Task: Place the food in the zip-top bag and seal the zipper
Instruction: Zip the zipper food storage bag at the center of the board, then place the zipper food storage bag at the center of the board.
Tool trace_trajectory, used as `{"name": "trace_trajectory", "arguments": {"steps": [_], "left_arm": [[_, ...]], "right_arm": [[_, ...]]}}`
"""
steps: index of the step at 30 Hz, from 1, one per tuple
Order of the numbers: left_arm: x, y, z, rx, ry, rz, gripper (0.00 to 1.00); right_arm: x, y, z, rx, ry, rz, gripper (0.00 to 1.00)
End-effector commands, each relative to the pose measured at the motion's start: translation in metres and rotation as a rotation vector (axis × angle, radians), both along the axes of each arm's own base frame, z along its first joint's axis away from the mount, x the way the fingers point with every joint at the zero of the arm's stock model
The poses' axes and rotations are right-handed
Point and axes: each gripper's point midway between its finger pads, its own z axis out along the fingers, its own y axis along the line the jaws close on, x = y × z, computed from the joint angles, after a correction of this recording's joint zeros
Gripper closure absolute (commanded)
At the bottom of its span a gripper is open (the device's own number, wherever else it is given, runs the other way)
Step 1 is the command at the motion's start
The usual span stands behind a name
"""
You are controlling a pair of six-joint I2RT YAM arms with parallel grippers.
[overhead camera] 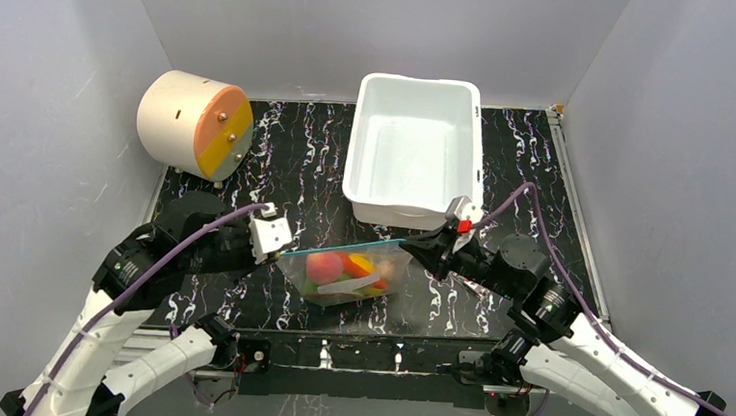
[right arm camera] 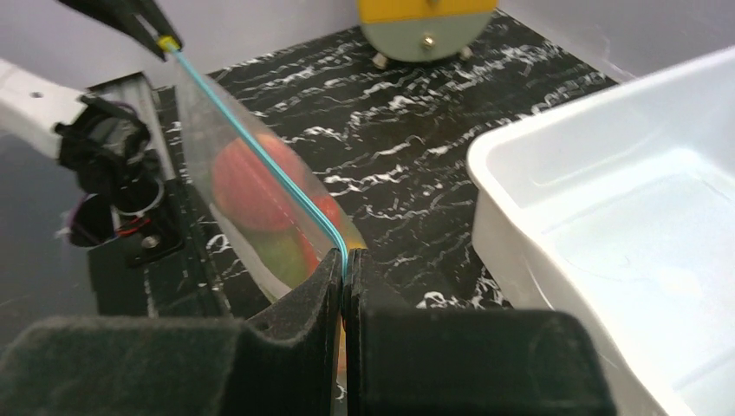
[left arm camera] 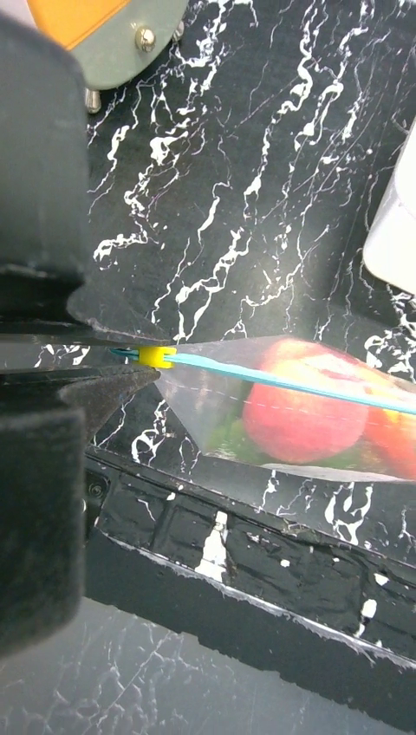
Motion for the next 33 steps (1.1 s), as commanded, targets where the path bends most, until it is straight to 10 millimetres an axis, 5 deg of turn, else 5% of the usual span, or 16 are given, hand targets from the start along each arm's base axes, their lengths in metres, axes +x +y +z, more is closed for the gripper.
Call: {"name": "trace_trajectory", "arguments": {"steps": [1,4,9,16,22,33], "left_arm": [[-0.027,0.029,0.010,0.038,0.037,0.064,1.00],[-0.029,0.033,0.009,0.027,0.042,0.107,1.00],[-0.011,0.046,-0.021,0.104,0.073,0.257,1.00],[0.024,0.059,-0.034,0.193,0.039,0.429,1.00],[0.051,0.086,-0.035,0.261,-0.085,0.619,1.00],[0.076,0.108,-0.058,0.446,-0.151,0.733,1.00]], "right_arm": [[-0.014,-0.006,0.042,0.078,-0.133,0.058,1.00],[-0.004,0.003,0.037,0.060,-0.127,0.057,1.00],[0.032,0.030,0.007,-0.009,-0.092,0.022,1.00],[0.073,0.061,0.006,-0.050,-0.082,-0.015,0.72],[0.077,0.057,0.014,-0.039,-0.088,-0.046,0.42],[0.062,0.039,0.038,0.007,-0.075,-0.067,0.12]]}}
